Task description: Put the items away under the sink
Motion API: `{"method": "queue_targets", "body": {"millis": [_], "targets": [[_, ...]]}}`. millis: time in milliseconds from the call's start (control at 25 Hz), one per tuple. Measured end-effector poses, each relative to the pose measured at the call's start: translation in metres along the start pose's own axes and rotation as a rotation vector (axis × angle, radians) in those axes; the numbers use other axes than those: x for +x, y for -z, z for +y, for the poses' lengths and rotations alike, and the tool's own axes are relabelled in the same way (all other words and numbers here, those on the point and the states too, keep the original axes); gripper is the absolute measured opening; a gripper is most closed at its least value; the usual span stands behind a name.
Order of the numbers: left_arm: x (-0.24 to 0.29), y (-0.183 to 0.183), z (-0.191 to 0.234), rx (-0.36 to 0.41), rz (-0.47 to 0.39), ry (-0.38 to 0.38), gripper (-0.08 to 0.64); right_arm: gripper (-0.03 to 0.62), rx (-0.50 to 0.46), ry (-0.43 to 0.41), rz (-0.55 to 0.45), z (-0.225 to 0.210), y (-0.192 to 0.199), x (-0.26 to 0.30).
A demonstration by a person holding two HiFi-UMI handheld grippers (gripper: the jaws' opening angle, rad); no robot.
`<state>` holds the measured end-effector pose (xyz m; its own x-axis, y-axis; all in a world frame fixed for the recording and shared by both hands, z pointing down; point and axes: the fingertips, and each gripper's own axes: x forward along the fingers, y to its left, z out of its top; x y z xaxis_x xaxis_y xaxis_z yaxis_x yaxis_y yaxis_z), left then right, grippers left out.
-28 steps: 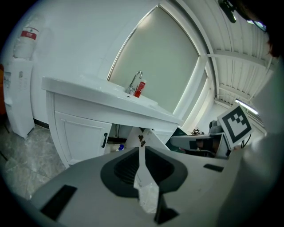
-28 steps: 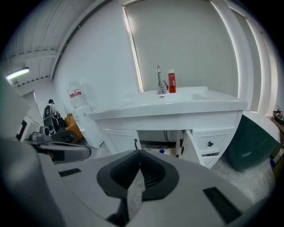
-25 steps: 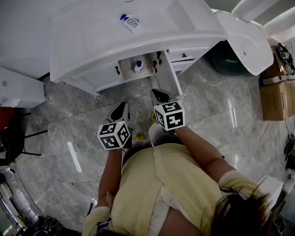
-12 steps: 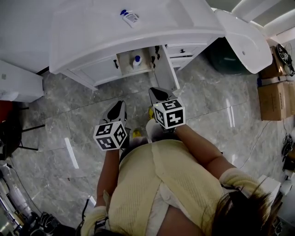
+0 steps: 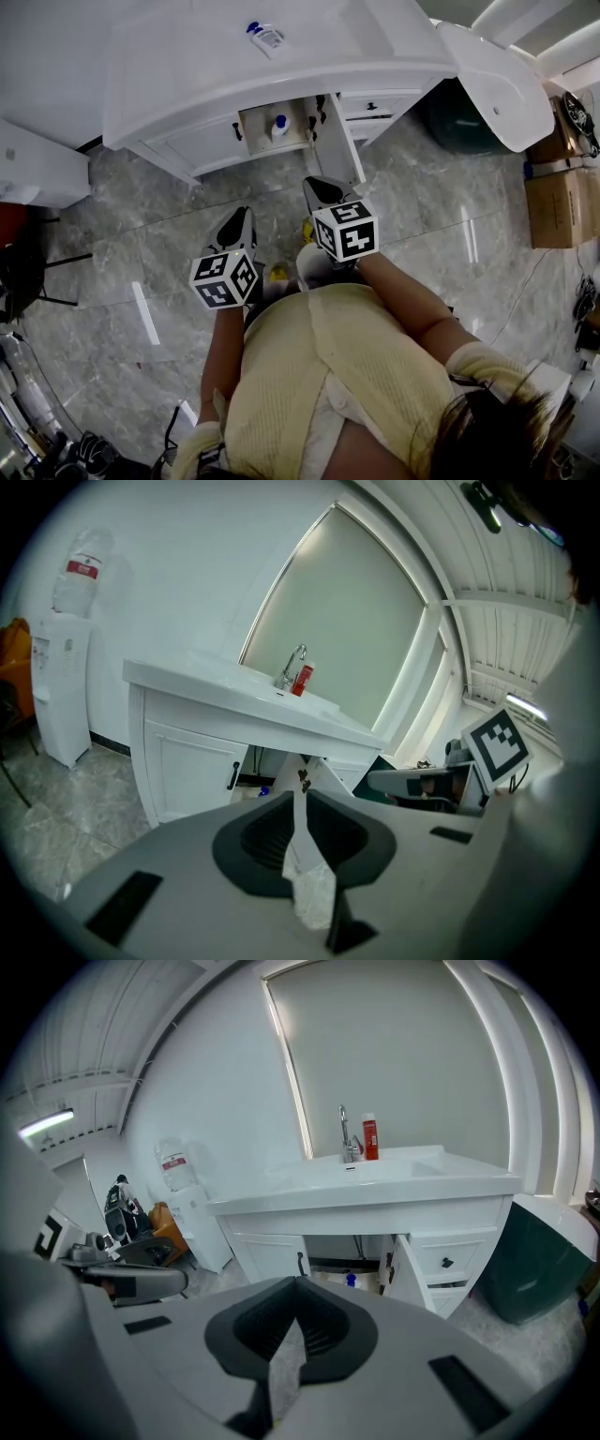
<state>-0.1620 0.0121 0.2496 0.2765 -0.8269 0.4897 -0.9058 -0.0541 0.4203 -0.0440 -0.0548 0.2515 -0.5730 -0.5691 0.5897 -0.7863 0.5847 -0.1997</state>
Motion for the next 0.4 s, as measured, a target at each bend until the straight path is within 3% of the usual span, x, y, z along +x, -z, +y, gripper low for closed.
{"method": "queue_targets", "body": {"millis": [400], "targets": [[-0.0094,0.0003,0.0069,-0.023,-0.015,-0.029,0.075,0.026,-0.021,-0.026,0.009,0.0084,-0.0068,0.0027]]}}
